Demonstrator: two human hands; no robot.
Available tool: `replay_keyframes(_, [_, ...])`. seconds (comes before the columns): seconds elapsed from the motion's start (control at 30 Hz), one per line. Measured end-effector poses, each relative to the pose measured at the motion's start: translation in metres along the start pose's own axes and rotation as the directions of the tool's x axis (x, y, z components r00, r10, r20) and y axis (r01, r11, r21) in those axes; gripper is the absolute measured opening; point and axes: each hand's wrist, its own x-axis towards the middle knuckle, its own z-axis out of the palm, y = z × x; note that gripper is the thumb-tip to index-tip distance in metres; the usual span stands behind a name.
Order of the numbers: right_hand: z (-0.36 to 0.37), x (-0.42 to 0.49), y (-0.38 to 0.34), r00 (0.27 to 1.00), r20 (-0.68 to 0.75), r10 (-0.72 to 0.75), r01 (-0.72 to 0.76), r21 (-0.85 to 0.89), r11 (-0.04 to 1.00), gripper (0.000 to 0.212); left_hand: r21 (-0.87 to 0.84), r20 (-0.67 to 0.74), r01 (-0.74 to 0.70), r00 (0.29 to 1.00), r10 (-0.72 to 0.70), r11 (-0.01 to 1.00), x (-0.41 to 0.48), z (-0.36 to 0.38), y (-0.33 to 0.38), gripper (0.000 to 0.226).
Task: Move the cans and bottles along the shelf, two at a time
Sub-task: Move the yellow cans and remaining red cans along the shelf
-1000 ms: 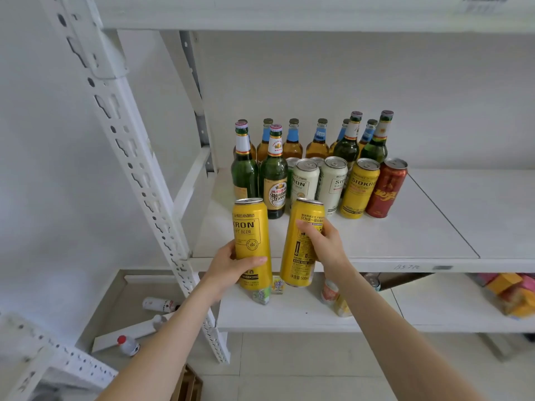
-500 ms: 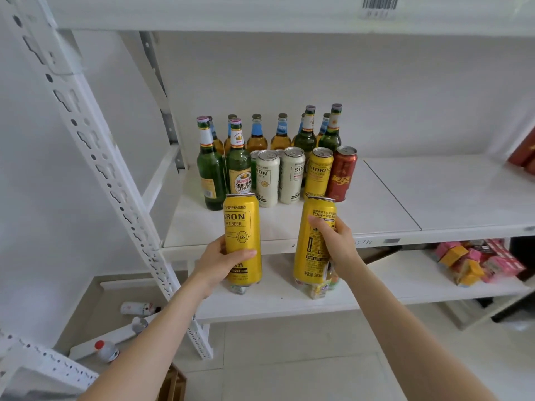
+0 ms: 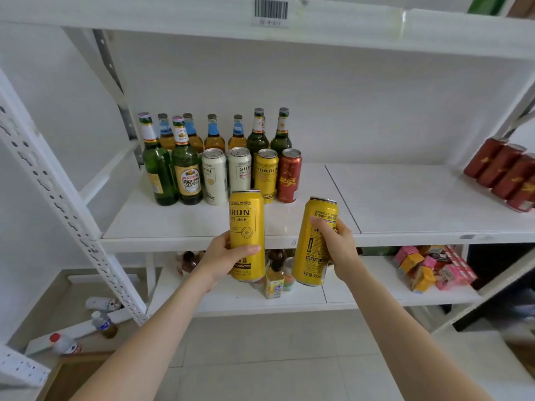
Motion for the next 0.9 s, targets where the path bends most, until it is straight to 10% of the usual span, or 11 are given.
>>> replay_keyframes(0.9, [-0.243,0.094,-0.008,0.99,-0.142,0.0,0.011,0.078,0.997,0.021,0.06,0.216,-0.041,0.976,0.028,0.997,0.123,0.253,0.05,0.061])
